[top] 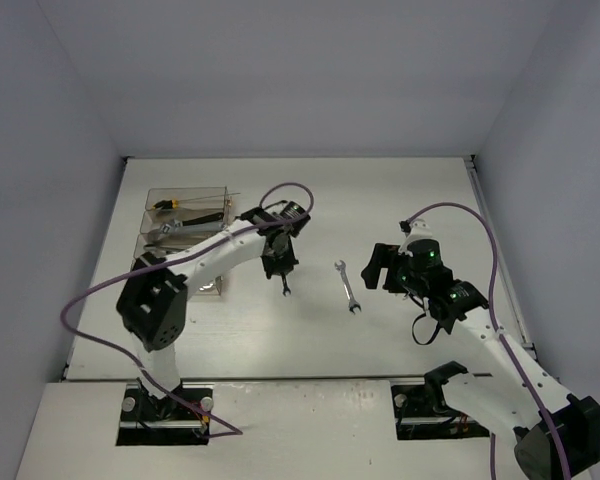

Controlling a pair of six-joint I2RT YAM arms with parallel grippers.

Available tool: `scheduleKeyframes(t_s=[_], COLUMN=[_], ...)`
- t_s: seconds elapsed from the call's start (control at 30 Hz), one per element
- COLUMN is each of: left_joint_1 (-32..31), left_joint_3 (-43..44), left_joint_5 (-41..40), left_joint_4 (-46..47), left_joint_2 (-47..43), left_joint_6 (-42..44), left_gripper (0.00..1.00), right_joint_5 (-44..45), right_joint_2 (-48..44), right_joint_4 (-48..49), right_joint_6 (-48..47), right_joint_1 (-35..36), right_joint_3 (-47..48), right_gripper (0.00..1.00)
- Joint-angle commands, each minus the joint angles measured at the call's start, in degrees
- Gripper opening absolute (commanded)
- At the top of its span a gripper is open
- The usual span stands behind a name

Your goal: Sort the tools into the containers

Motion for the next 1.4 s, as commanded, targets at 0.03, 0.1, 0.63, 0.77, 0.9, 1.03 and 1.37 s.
scheduleKeyframes(t_s=[0.03, 0.1, 0.63, 0.77, 0.9, 1.03, 1.37], left_joint_1=[6.5, 9.3, 35.7, 39.0, 40.5, 41.7, 43.4], left_joint_3=[-3.8, -6.2, -19.6, -22.5, -25.4, -26.2, -27.6], left_joint_5=[-4.8, -5.5, -4.1, -1.5, -2.3, -1.7, 1.0], left_joint_4=[-0.5, -0.4, 2.3, 3.9, 5.9, 6.1, 8.3], left_joint_2=[-14.0, -18.3, -25.8, -24.3, -24.7, -24.6, -25.3], left_joint_6=[-7.6, -9.7, -14.2, -17.5, -19.6, -20.7, -18.6], left_gripper=[0.0, 0.0, 0.0, 0.0, 0.0, 0.02, 0.31], right_joint_5=[-0.8, -1.0, -1.9, -1.9, -2.0, -2.5, -1.0], right_joint_2=[1.8, 2.3, 5.0, 5.3, 5.4, 7.5, 17.6], right_joint_4=[1.7, 1.7, 1.7, 1.6, 1.6, 1.0, 0.6], right_joint_6=[0.2, 0.3, 0.4, -0.2, -0.3, -1.3, -3.2], right_joint_1=[-0.5, -0.5, -0.6, -0.7, -0.6, -0.7, -0.6], right_joint_3=[2.1, 2.9, 5.0, 4.8, 4.3, 4.6, 7.1], right_gripper=[0.76, 0.76, 0.77, 0.77, 0.77, 0.77, 0.77])
